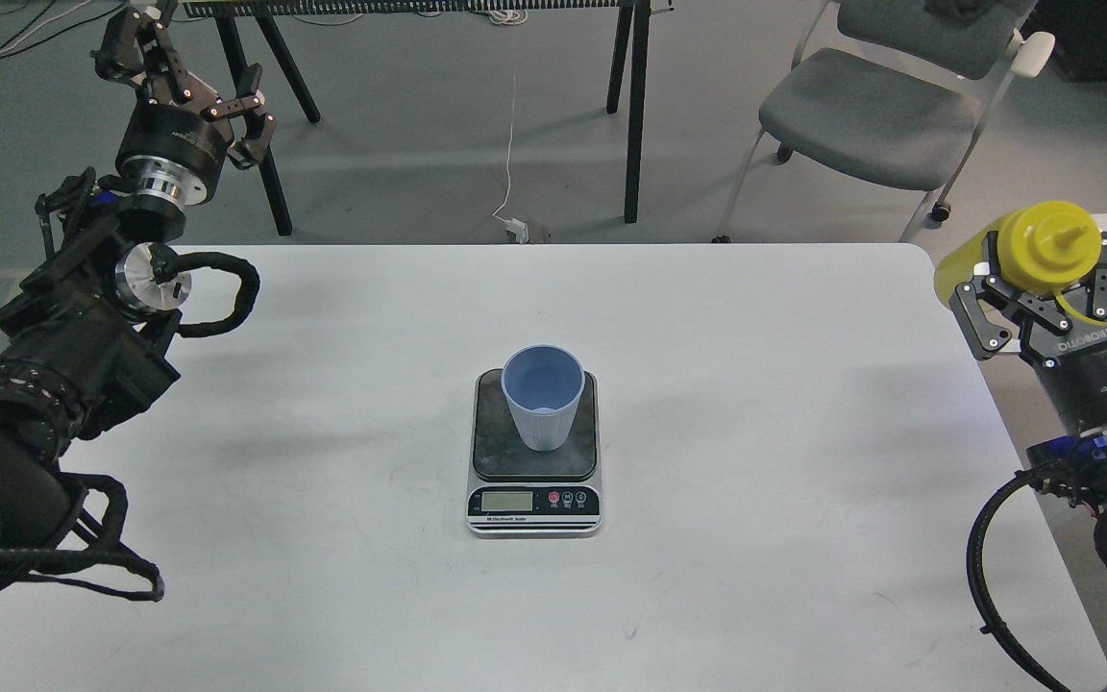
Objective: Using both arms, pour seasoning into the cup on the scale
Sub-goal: 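Carry the yellow bottle back toward its original spot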
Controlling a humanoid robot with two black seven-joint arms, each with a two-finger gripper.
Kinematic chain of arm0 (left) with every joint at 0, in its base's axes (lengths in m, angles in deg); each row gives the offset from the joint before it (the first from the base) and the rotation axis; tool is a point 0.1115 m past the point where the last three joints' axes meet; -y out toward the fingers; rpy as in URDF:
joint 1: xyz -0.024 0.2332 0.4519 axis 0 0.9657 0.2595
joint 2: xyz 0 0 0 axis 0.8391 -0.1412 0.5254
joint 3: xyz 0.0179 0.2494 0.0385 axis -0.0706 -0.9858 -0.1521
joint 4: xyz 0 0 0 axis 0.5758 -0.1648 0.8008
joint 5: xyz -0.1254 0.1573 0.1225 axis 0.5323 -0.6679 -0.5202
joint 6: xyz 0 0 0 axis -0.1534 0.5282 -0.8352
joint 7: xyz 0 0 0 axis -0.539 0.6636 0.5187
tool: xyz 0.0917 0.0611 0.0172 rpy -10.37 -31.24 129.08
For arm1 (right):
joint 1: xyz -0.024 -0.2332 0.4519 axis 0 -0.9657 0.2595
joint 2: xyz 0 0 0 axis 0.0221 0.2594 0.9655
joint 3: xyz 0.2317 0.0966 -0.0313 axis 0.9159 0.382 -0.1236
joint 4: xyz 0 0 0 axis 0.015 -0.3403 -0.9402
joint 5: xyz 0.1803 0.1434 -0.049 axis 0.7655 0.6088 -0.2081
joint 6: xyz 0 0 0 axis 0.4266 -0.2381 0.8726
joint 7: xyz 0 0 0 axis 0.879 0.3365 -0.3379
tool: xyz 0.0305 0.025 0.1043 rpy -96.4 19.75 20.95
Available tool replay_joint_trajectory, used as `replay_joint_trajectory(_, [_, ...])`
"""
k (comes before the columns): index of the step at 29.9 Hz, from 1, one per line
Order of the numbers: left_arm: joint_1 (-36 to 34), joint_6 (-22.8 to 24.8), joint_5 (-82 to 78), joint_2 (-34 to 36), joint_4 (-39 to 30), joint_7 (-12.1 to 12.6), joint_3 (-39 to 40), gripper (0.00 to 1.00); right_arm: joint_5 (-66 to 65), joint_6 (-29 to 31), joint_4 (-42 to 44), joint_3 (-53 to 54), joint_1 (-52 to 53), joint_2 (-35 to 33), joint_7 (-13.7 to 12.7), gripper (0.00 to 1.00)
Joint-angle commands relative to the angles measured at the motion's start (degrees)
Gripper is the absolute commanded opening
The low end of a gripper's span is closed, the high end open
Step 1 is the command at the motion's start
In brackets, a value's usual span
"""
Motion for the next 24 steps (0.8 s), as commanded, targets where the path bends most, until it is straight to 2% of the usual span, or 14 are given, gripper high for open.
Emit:
replay_joint_trajectory(1, [0.21, 0.00, 0.00, 0.00, 0.05, 0.00, -0.07, 0.94, 0.28, 0.00, 0.50, 1.95, -2.81, 3.90, 0.91, 0.37])
replay_joint_trajectory(10, [0.30, 0.00, -0.44, 0.61, 0.05, 0.00, -0.34, 0.94, 3.18, 0.00, 5.59, 3.89, -7.30, 10.23, 3.54, 0.38])
replay_joint_trajectory(14, [0.39, 0.00, -0.53, 0.52, 0.05, 0.00, -0.34, 0.94, 3.54, 0.00, 8.58, 3.71, -7.21, 12.34, 3.89, 0.38])
replay_joint_trajectory(17, [0.39, 0.00, -0.62, 0.44, 0.05, 0.00, -0.34, 0.94, 3.54, 0.00, 11.04, 3.36, -6.77, 13.75, 5.47, 0.37])
replay_joint_trajectory(24, [0.30, 0.00, -0.62, 0.00, -0.03, 0.00, -0.34, 0.94, 3.45, 0.00, 11.66, 3.10, -5.89, 15.25, 7.67, 0.37])
